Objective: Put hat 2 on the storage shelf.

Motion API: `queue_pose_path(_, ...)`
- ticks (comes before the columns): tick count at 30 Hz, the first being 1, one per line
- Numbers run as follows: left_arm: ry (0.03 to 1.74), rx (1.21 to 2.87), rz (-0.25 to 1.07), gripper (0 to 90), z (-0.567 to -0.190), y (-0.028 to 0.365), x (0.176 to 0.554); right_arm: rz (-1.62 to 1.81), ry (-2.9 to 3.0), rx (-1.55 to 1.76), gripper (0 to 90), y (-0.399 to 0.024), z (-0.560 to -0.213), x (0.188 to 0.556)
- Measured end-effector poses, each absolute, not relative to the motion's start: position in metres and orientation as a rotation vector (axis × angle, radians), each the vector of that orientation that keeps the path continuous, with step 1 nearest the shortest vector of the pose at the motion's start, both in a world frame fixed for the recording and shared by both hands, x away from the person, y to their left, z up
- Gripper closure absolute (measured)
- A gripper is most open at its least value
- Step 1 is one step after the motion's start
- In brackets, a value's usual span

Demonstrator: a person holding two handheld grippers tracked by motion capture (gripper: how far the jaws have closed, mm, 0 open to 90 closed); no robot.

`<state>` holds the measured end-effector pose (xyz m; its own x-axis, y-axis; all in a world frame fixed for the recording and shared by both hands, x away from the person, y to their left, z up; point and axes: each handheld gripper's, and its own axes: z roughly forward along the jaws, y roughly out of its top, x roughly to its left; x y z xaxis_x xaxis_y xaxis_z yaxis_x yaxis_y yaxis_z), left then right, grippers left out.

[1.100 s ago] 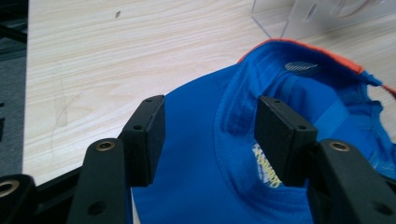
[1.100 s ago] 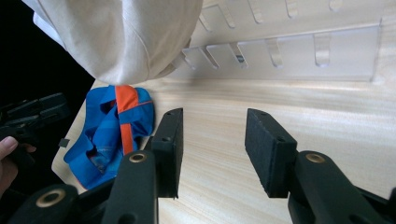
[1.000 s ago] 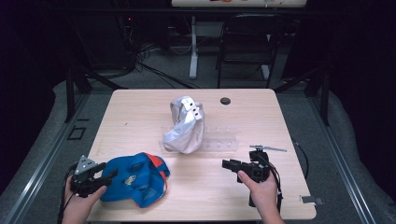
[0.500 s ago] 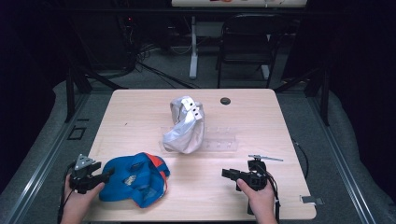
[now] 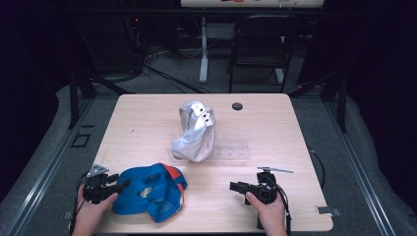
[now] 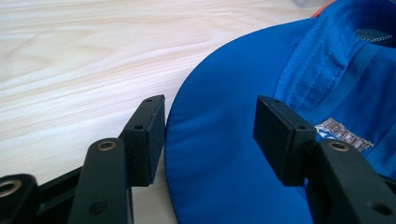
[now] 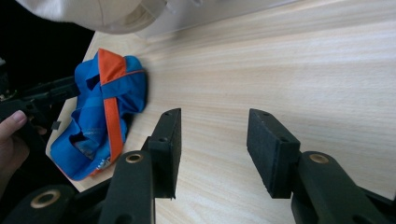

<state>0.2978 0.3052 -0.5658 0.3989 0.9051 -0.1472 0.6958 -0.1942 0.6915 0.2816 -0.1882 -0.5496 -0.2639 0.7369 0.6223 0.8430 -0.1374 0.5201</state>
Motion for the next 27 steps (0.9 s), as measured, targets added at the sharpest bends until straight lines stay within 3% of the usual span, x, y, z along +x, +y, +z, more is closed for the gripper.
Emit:
queue_pose_path(14, 1.168, 2.123, 0.386, 45.3, -0.56, 0.241, 0.292, -1.296, -2.04, -1.671, 55.7, -0.158, -0.562, 0.276)
queue_pose_path(27, 1.198, 2.027, 0.447, 44.9, -0.561, 0.265, 0.284, -1.228, -2.043, -1.535, 55.7, -0.13, -0.574, 0.268)
